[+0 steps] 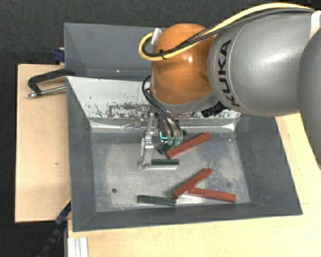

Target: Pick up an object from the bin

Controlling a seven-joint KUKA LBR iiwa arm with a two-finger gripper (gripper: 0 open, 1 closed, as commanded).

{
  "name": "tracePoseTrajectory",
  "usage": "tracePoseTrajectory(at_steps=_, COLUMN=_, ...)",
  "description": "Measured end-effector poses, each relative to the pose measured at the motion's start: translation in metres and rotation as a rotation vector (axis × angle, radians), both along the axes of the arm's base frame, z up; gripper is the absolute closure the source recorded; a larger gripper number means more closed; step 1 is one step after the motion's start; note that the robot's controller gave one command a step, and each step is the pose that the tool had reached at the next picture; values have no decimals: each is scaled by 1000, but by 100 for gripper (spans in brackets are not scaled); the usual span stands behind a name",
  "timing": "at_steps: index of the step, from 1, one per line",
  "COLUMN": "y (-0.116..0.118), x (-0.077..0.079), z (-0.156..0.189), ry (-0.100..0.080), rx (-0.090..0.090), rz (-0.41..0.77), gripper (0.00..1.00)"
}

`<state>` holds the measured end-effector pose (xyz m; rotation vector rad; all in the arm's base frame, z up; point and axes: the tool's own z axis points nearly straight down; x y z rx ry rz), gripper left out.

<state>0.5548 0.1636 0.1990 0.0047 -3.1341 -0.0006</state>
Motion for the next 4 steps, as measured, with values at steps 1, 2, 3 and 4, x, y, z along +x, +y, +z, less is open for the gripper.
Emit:
tracePoseTrajectory(at_steps=1, y=-1, x=2, z=5, ry=-9, rx=1, rz=-2, gripper=0)
tracePoseTrajectory(at_steps=2, y=-76, x=-5, z=-37, ry=-9, rx=1, rz=41, gripper=0)
tracePoseTrajectory(at_steps=3, y=-107, x=4, z=-49, ry=-12, rx=-1, rz=123, gripper=0)
tracePoseTrajectory(at_steps=4, y=-140, x=34, z=-63, ry=-15, rx=2, rz=302, gripper=0)
